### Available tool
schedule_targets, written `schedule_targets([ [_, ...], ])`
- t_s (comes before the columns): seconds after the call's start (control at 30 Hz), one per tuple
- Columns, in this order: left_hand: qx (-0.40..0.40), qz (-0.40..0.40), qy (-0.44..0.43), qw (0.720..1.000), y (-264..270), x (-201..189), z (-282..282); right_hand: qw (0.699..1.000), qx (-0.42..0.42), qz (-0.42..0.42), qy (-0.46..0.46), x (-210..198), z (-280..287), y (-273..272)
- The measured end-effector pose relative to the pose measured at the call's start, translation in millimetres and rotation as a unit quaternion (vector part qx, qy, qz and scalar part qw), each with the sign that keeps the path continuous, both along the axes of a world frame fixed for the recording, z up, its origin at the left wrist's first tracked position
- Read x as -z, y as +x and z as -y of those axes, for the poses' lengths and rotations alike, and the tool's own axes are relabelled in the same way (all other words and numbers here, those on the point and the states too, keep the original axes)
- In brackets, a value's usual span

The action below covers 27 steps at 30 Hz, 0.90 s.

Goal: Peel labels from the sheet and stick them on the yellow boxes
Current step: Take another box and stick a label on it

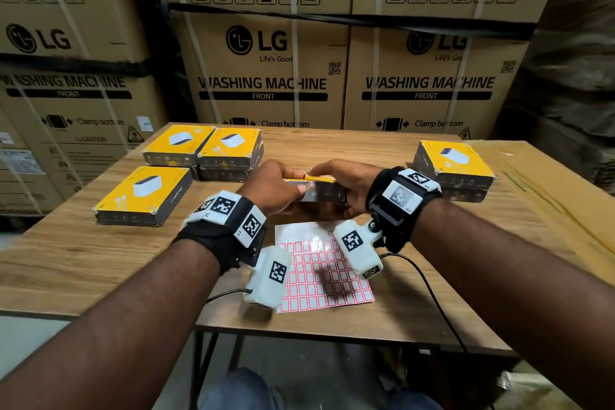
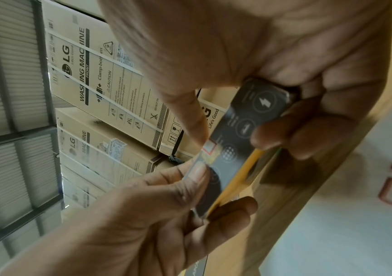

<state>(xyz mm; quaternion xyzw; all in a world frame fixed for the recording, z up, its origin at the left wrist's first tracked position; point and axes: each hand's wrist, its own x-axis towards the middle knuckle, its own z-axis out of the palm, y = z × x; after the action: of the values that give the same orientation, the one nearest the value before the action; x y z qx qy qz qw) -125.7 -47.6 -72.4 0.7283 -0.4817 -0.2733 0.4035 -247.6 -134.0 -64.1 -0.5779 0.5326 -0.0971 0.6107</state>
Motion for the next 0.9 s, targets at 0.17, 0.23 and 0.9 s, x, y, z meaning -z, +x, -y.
schedule_targets([
  [0.17, 0.008, -0.042, 0.006, 0.999, 1.7, 4.5, 0.3, 0.999, 0.02, -0.005, -0.035, 4.0, 3.2, 0.1],
  [0.23, 0.003, -0.055, 0.008, 0.998, 2.6, 5.8, 1.8, 0.999, 0.024, 0.004, -0.035, 4.8, 4.8, -0.6],
  [0.9, -0.08, -0.108, 0.005, 0.991, -2.9, 2.7, 15.0, 0.998, -0.043, 0.007, -0.047, -2.0, -3.9, -5.3],
])
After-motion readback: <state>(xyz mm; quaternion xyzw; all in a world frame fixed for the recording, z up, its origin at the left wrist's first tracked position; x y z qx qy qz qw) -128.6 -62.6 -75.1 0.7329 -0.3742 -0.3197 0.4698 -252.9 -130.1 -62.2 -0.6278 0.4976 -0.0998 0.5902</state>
